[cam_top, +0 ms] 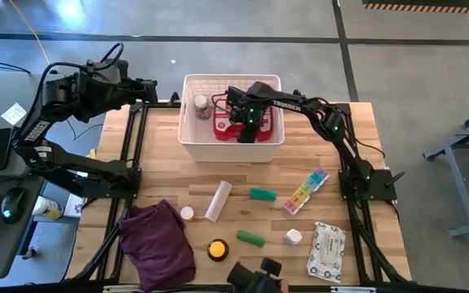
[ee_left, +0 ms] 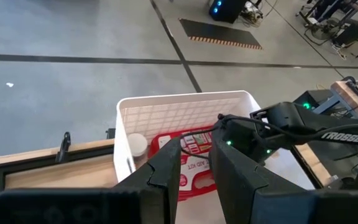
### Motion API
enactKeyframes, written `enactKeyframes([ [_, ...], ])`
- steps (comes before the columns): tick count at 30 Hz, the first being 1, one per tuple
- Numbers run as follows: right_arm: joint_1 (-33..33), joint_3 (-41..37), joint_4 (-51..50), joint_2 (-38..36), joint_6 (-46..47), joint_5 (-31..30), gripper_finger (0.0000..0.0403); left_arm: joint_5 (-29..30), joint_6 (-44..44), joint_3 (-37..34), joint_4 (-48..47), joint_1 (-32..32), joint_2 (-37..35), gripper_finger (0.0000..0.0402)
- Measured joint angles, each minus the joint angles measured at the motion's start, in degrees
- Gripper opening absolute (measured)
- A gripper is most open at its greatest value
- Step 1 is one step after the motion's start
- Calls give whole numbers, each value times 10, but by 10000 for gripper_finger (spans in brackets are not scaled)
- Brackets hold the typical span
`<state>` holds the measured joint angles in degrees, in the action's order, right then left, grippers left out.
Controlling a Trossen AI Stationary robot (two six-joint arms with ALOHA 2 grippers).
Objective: Pick & place medical supplies in basket/bin
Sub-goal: Put the first aid kit into the white bin
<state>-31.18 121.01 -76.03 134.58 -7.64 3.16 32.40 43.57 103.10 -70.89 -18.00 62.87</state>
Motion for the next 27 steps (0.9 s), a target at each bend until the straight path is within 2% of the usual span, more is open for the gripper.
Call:
enactKeyframes([
  [14,5,-3,30,-33,29,25,142,11,-18,0,5,0,0,127],
  [17,5,-3,41,-46,32,32,165,10,-29,0,5,0,0,127],
  [24,5,-2,34,-52,45,39,256,10,-34,0,5,0,0,127],
  [27,6,-1,35,-52,48,38,273,6,-34,0,5,0,0,127],
])
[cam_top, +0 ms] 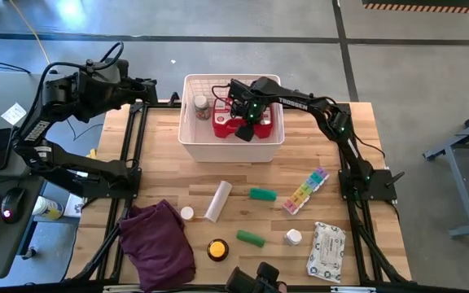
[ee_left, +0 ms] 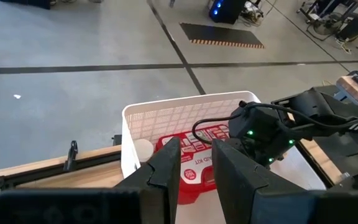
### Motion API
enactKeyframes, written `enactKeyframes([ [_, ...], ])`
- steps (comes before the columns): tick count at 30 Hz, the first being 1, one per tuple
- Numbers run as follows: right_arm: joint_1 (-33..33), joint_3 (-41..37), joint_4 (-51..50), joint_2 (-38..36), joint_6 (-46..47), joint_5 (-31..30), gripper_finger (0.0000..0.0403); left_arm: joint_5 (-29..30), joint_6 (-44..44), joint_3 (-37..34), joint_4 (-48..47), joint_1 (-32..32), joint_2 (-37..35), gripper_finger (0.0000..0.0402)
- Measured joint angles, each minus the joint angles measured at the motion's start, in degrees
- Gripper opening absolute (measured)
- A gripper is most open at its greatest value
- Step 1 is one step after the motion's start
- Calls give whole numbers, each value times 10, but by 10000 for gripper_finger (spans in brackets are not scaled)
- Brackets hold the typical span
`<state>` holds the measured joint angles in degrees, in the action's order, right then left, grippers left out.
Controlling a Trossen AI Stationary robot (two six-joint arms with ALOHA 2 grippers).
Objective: Pick & place medical supplies in basket/bin
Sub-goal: Put the first aid kit into the white bin
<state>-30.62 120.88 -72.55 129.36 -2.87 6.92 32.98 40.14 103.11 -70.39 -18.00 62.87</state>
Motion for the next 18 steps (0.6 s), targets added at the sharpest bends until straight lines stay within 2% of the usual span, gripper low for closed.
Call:
enactKeyframes([
  [7,1,1,2,11,-8,14,276,-26,0,0,0,0,0,127],
  [13,1,0,-1,12,-10,14,300,-38,0,0,0,0,0,127],
  [18,2,1,-17,12,-4,19,305,-40,0,0,0,0,0,127],
])
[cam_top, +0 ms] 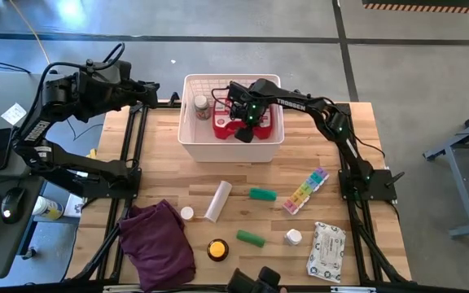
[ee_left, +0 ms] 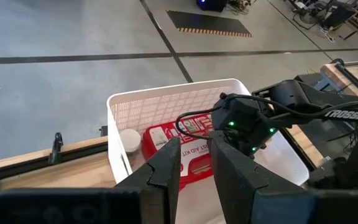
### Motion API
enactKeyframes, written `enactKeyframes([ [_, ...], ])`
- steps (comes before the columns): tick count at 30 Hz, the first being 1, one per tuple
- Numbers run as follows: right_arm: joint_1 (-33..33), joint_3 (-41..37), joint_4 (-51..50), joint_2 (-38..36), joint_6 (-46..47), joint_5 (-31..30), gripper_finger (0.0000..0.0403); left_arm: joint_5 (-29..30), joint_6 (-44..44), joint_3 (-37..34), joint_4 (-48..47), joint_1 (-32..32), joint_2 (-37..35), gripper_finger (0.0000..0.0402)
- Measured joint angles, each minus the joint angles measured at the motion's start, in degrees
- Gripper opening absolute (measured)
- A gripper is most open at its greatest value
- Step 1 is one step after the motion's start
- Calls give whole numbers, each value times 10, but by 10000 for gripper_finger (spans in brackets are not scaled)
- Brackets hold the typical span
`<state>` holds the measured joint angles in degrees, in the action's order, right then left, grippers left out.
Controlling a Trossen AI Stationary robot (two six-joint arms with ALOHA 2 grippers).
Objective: Pick & place medical supplies in basket/bin
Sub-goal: Put the first aid kit into the white bin
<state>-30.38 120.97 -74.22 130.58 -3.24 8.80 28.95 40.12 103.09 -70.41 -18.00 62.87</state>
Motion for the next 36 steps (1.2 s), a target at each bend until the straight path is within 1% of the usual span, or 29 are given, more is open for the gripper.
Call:
enactKeyframes([
  [4,0,0,-8,0,39,0,305,0,0,0,0,0,0,127],
  [7,1,0,-2,0,67,-14,305,-2,0,0,0,0,3,127],
  [8,2,0,-1,-1,75,-8,305,-3,0,0,0,0,4,127],
  [10,-2,0,7,-1,95,24,305,-4,0,0,0,0,5,127],
  [13,-2,0,14,-2,136,22,305,-7,0,0,0,0,4,127],
  [16,-4,0,24,-2,152,51,305,-12,0,0,0,0,8,127],
  [19,-2,0,25,-4,181,33,305,-16,0,0,0,0,12,127],
  [28,1,0,14,-11,178,23,304,-33,0,0,0,0,19,127],
  [30,3,0,21,-16,178,34,304,-35,0,0,0,0,21,127],
  [33,1,1,42,-22,187,68,304,-43,0,0,0,0,23,127],
  [36,-1,1,44,-26,191,71,304,-45,1,0,0,0,23,127],
])
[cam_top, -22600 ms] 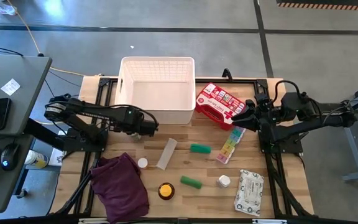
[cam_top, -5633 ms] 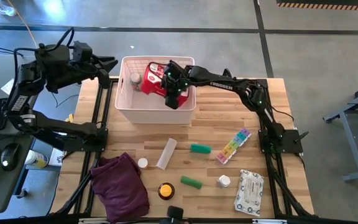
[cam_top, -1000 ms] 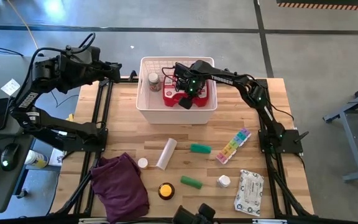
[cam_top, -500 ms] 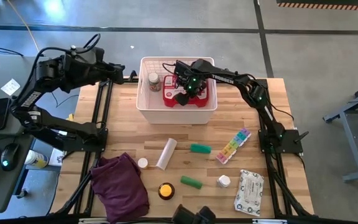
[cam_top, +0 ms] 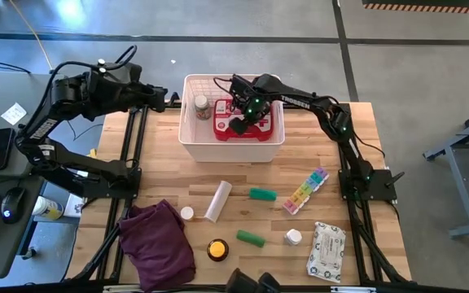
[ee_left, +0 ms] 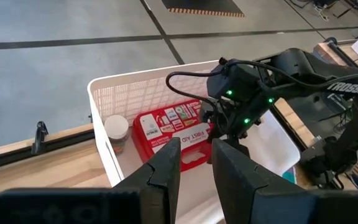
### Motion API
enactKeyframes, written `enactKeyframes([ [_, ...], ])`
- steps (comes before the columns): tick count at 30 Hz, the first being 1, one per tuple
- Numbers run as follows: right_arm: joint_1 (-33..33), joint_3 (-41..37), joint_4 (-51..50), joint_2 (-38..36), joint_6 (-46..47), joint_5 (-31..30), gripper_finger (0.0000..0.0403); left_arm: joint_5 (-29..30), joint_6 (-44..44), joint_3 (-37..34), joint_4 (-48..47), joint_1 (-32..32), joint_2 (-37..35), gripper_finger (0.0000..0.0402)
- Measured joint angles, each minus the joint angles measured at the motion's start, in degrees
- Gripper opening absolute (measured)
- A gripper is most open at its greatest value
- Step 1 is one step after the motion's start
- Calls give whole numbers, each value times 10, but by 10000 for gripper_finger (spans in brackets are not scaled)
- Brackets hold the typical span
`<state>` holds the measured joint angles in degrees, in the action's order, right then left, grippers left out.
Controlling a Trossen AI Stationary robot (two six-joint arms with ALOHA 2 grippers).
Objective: Pick & place medical supplies in basket/bin
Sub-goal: Put the first aid kit into the white bin, then put the white bandage into the white bin
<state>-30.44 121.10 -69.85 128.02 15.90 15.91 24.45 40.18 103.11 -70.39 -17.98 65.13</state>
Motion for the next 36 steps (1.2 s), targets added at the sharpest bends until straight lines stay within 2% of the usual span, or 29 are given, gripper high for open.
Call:
enactKeyframes([
  [5,-6,0,-6,-13,-2,12,304,-15,1,0,0,0,0,127],
  [15,-9,0,79,-132,-12,-22,304,-47,-45,0,1,0,3,127],
  [21,-3,0,76,-194,-42,-14,304,-137,-70,0,2,0,12,127],
  [26,26,0,36,-237,-32,-9,304,-227,-74,0,-1,0,36,127],
  [32,91,-1,-79,-252,2,-28,304,-239,-56,0,-60,5,57,127],
  [36,161,-1,-105,-258,26,-88,304,-237,-46,0,-101,37,61,127],
])
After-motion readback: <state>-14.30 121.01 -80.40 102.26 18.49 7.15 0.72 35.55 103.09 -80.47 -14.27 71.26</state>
